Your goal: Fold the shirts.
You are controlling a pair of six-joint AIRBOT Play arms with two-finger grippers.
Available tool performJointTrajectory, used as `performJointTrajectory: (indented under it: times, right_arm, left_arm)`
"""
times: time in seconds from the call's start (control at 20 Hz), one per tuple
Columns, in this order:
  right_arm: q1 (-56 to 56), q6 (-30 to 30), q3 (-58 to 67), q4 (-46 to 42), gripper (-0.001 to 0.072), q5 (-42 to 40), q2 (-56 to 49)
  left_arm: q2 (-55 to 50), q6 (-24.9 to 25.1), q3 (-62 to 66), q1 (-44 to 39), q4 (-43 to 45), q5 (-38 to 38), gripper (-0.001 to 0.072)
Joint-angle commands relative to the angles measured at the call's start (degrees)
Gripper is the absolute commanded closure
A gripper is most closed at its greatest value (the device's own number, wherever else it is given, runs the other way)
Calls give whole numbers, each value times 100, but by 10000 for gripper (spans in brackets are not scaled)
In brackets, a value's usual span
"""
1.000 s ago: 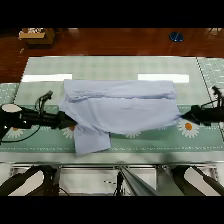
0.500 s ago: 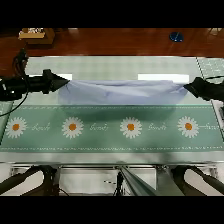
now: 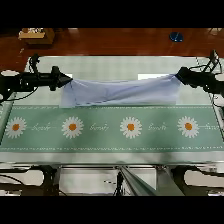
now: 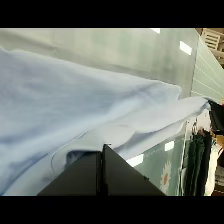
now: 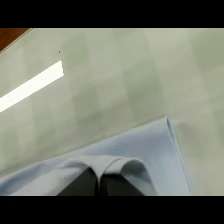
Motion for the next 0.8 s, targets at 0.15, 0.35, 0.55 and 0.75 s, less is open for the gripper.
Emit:
performJointTrajectory:
  times: [0.15, 0.35, 0.55, 0.75]
  right_arm:
    - [61, 144, 431, -715, 685, 474, -616]
    - [61, 566, 431, -1880, 685, 990, -664]
    - [61, 562, 433, -1930, 684, 1196, -664]
    - [61, 540, 433, -1930, 682, 1311, -664]
  left_arm:
    - [-765, -9, 533, -4, 2, -20, 691]
    - [-1062, -7, 531, 4, 17, -289, 688]
    - [-1073, 17, 535, 81, 90, -273, 283]
    - [-1027, 13, 632, 592, 87, -892, -13]
